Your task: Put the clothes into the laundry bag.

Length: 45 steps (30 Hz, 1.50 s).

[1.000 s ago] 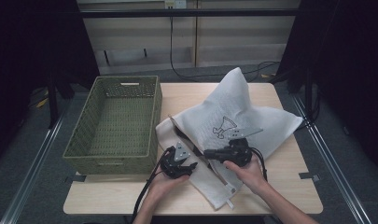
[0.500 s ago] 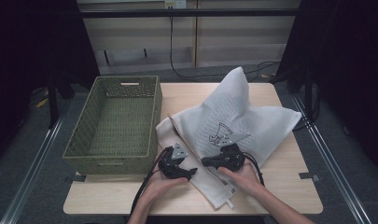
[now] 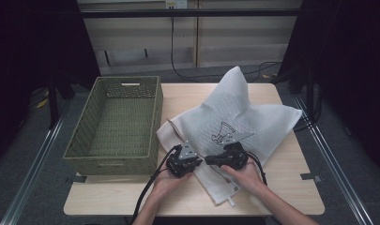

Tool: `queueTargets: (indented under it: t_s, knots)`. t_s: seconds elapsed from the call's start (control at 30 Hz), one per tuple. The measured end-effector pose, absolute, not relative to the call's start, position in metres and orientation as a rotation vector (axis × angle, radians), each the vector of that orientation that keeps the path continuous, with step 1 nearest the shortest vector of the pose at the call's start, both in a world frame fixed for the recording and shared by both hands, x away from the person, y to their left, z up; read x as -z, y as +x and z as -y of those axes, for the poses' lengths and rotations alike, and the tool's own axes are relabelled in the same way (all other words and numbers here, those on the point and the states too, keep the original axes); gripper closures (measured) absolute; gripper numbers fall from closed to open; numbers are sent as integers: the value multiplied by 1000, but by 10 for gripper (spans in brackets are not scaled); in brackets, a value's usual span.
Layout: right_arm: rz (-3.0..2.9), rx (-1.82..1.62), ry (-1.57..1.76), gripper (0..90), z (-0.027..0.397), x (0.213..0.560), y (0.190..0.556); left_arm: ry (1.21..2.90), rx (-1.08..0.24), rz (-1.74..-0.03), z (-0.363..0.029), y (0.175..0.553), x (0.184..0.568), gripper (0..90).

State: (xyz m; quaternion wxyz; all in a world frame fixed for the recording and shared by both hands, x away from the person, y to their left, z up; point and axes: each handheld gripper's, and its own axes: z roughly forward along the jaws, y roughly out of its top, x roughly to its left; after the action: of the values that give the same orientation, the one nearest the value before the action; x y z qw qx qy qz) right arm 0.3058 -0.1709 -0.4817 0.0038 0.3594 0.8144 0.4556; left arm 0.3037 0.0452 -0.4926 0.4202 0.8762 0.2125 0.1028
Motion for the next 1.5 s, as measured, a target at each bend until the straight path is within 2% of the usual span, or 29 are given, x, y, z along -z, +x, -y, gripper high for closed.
queueTargets:
  t_s: [0.3,0.43,0.57,0.67,0.7,0.8,0.87,0.9,1.03,1.1,1.13,1.17,1.2,1.27,1.3,1.33,1.37,1.4,1.43,1.5]
  knots:
    - [-2527,-1420,1117,887,178,480,312,2252,-240,-390,-8,269,490,873]
    - [-2528,-1403,1123,888,180,481,313,2239,-152,-345,21,255,490,873]
    - [-2518,-1405,1120,888,183,480,315,2248,-143,-304,49,246,483,871]
    - [-2503,-1389,1124,888,190,479,316,2247,-111,-292,58,248,484,866]
    - [-2493,-1393,1129,888,194,478,317,2222,-49,-305,59,253,489,863]
    - [-2490,-1402,1134,888,199,479,317,2197,-48,-306,53,254,493,845]
    - [-2495,-1399,1130,888,199,479,316,2176,-33,-325,47,256,492,786]
    - [-2498,-1395,1126,888,198,479,316,2154,-18,-328,43,256,492,786]
    - [-2507,-1380,1118,888,196,480,315,2176,-36,-296,23,256,482,584]
    - [-2505,-1376,1125,887,197,479,315,2181,-50,-277,5,256,478,421]
    - [-2505,-1376,1125,887,197,479,315,2181,-50,-277,5,256,478,368]
    - [-2505,-1376,1120,887,197,479,315,2219,-65,-262,-1,256,479,368]
    - [-2506,-1375,1119,887,198,479,314,2234,-78,-251,-3,257,481,302]
    - [-2509,-1371,1117,887,197,479,315,2300,-116,-230,-6,257,488,272]
    - [-2508,-1370,1115,887,197,479,316,2329,-144,-223,-2,259,494,353]
    - [-2508,-1370,1115,887,197,479,316,2329,-144,-223,-2,259,494,518]
    - [-2506,-1368,1124,887,197,478,317,2383,-184,-182,1,260,496,518]
    - [-2505,-1364,1121,887,196,478,318,2334,-166,-205,3,261,499,649]
    - [-2502,-1346,1110,887,195,476,319,2319,-153,-233,4,264,497,872]
    - [-2492,-1344,1113,887,195,476,321,2318,-146,-231,5,264,496,883]
